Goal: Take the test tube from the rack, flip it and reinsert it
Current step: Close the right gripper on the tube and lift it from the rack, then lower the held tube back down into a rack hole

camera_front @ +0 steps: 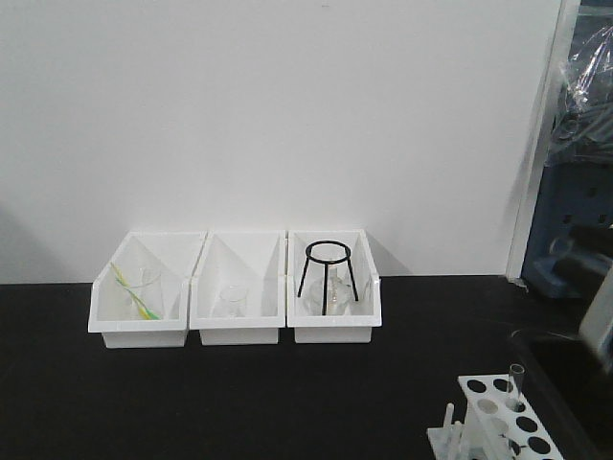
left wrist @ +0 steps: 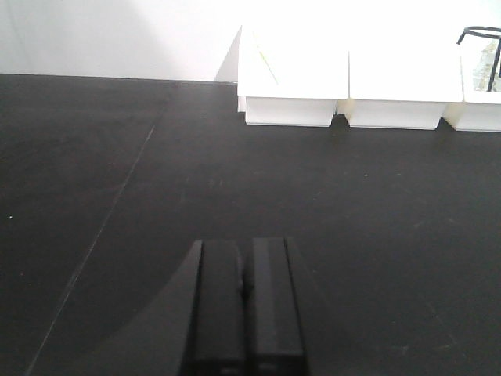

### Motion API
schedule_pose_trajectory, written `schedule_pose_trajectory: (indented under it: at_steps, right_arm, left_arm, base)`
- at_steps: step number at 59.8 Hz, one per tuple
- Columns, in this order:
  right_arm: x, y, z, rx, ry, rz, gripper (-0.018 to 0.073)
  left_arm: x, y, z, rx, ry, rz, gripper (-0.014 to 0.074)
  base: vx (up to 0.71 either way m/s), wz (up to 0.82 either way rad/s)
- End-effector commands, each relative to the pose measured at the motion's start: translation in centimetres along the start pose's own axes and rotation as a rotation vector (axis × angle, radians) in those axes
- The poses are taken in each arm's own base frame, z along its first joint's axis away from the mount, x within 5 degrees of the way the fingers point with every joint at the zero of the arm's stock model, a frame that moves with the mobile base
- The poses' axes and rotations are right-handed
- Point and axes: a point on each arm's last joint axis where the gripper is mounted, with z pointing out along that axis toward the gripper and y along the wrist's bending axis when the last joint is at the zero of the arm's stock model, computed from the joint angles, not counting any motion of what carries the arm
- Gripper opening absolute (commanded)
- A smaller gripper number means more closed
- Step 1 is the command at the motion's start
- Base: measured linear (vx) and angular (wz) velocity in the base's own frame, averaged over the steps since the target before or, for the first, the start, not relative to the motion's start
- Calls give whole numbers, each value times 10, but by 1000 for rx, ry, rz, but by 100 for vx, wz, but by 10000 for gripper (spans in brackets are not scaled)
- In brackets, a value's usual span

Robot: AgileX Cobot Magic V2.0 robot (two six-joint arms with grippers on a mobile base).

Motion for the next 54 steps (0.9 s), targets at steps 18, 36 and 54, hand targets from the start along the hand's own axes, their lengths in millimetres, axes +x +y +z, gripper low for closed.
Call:
schedule_pose_trajectory:
  at_steps: [18, 36, 54]
  right_arm:
    - [20, -5, -9, 207, -104, 1091, -6]
    - [46, 52, -20, 166, -426, 919, -6]
    - [75, 84, 3, 85, -398, 970, -6]
  left_arm:
    - [-7, -2, 0, 21, -79, -3, -6]
    - [-7, -2, 0, 21, -79, -3, -6]
    - [-7, -2, 0, 21, -79, -3, -6]
  base:
    - [0, 0]
    - [0, 0]
    - [0, 0]
